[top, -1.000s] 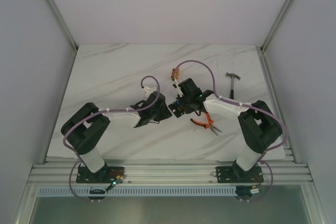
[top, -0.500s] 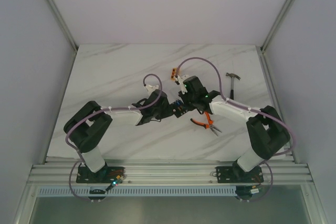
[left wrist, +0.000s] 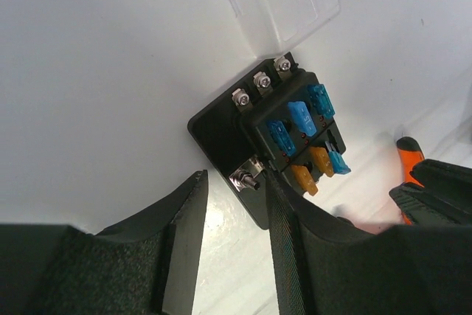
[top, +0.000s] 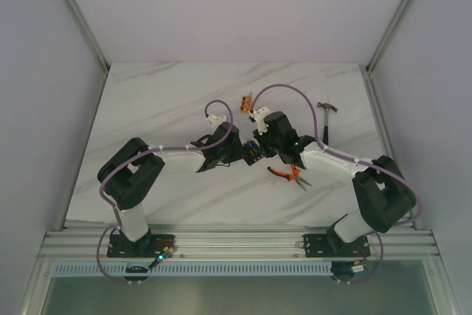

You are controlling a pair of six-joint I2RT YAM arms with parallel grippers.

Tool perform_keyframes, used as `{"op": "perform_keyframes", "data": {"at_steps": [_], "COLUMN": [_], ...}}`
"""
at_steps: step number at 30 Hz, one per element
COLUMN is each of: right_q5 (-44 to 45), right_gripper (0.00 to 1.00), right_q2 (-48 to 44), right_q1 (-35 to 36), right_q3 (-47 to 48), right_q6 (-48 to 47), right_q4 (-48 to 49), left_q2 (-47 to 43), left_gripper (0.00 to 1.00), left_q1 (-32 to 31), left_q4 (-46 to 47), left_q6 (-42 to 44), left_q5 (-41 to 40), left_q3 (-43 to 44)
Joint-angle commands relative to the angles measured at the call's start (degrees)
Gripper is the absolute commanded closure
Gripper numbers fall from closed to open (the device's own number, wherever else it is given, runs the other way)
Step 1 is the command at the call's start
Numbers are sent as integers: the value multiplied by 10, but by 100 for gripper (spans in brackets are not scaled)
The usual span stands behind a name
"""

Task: Snap on the fuse box
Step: Pick up the fuse from the fuse box base.

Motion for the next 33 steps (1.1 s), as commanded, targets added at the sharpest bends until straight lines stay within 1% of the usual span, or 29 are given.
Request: {"op": "perform_keyframes", "data": {"at_steps": [1,9,18,25,33], "right_q5": [-9,-64,-31,-18,-28], "right_gripper": [73,69,67,70,71], "right_q2": [-1,-10,-9,-3,12], "right_q1": [-2,1,25,28,29], "right_q3": [-17,-50,-91,-101,-92], "right_q6": [-18,-62,-101,-120,-130], "right_q4": [34,74,151,191,182], "left_q2": [23,28,24,21,20], "left_gripper": [54,58,58,59,59], "left_q1": [3,3,2,3,3], "left_q4": [-33,-47,-50,-50,-49], "left_q6": [10,13,17,16,17], "left_q5": [-28,-27,-23,-18,-14], "left_q3": [3,-3,-6,-9,-9]}}
